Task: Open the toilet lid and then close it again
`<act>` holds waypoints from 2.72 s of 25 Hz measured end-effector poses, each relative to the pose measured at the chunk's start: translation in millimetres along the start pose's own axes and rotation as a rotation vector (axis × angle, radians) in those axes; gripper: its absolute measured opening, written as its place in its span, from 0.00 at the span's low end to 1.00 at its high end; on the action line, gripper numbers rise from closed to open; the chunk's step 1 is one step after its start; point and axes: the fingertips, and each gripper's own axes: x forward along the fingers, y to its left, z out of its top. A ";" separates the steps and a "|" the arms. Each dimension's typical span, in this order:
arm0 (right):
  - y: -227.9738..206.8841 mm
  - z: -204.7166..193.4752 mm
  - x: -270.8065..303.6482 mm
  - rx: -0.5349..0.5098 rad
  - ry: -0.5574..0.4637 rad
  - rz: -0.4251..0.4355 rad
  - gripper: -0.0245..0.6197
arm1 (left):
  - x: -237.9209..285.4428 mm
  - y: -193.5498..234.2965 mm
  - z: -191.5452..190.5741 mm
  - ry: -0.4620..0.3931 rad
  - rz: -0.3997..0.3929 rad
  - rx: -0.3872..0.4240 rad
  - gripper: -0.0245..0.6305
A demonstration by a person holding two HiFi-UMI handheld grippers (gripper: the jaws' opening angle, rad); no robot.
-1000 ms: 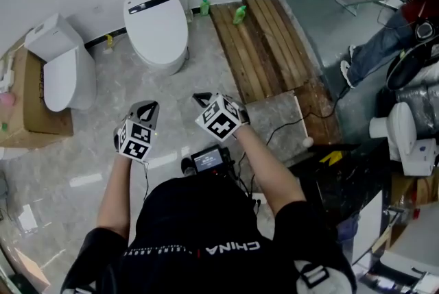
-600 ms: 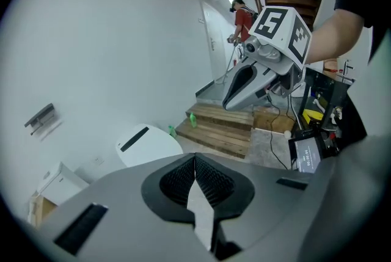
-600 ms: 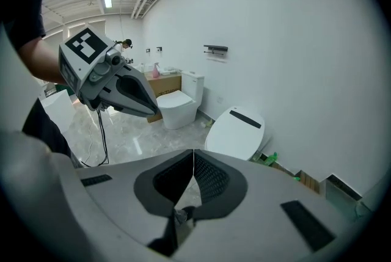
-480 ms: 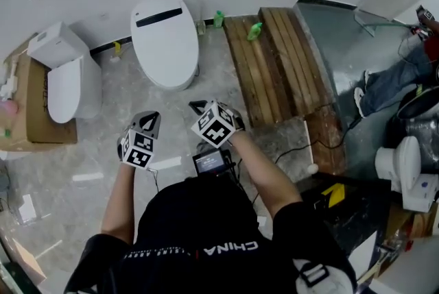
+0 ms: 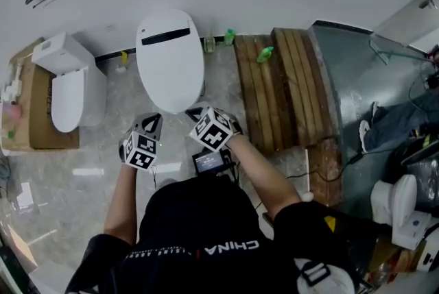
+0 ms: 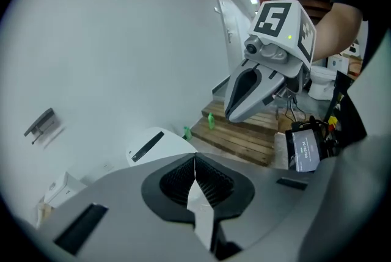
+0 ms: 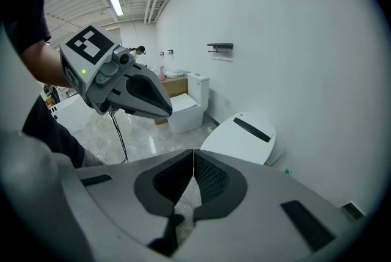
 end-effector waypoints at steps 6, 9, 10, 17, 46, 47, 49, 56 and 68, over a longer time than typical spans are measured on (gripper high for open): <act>-16.4 8.5 15.7 -0.006 0.005 0.041 0.06 | 17.2 5.5 8.9 0.003 -0.007 0.011 0.05; -11.7 14.2 23.0 -0.008 0.007 0.046 0.06 | 20.6 9.6 2.9 0.010 -0.025 0.024 0.05; -13.3 16.8 25.8 -0.011 0.008 0.034 0.06 | 21.7 13.9 2.7 0.006 -0.028 0.026 0.05; -16.4 45.1 31.6 -0.005 -0.007 -0.042 0.06 | 16.3 39.4 5.5 -0.031 -0.065 0.078 0.05; -29.1 25.2 71.4 0.013 0.083 -0.048 0.06 | 34.5 51.4 -39.7 0.018 -0.150 0.057 0.05; -31.1 18.3 78.2 0.018 0.086 -0.049 0.06 | 40.3 50.5 -45.6 0.014 -0.163 0.044 0.05; -33.6 1.3 94.5 0.029 0.095 -0.045 0.06 | 54.0 47.2 -58.0 -0.002 -0.186 0.017 0.05; -29.5 -73.4 174.1 0.043 0.134 -0.004 0.06 | 125.4 23.7 -129.0 0.036 -0.222 0.051 0.06; -41.0 -187.6 320.1 -0.077 0.128 -0.038 0.40 | 281.0 -23.1 -241.1 0.061 -0.199 0.233 0.43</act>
